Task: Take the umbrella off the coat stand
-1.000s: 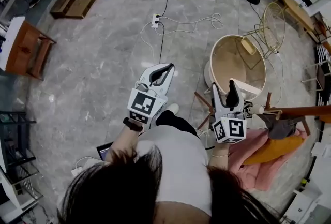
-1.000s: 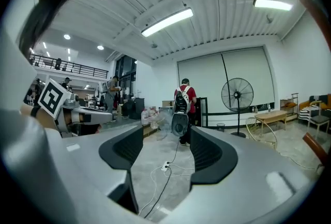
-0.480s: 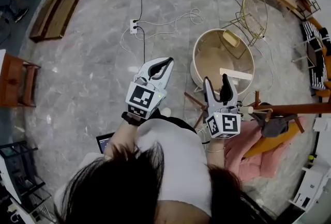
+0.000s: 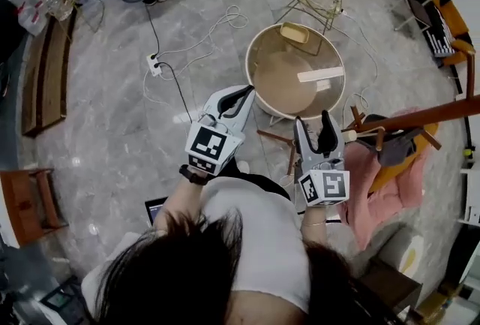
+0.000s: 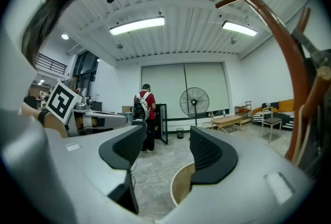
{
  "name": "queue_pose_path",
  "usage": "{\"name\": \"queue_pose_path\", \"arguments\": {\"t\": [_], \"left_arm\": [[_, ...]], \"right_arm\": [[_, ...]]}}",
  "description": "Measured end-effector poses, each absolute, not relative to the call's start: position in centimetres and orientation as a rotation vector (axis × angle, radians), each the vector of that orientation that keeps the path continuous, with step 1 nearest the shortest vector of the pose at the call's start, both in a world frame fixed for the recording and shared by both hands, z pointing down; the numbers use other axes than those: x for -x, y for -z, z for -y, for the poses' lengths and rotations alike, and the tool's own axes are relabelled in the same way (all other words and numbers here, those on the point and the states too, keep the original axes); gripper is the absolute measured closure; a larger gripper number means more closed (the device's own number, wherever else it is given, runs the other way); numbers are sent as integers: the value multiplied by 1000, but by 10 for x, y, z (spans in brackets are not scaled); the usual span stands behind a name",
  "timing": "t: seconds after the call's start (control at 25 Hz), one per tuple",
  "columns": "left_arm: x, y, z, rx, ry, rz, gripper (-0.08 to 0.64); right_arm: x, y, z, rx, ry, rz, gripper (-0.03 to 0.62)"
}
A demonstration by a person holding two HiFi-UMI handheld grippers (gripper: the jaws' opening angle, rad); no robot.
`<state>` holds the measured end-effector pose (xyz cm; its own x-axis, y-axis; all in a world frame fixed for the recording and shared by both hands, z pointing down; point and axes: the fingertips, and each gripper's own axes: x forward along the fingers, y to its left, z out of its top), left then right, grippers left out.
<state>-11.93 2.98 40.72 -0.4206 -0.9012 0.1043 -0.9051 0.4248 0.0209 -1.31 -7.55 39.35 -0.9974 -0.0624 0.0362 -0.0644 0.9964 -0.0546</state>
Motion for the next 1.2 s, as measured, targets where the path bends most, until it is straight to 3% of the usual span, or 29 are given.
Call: {"name": "queue_pose_path", "arguments": {"t": [0.52,1.2], "left_arm": [[113,-408,148,-2449,-129,1844,502],[49,-429,183,-2860,-172,1155,502]], "right_arm": [[-27,-398,166,-1153,-115,2906,336],[-91,-424,150,-1904,-147,2496,336]]}}
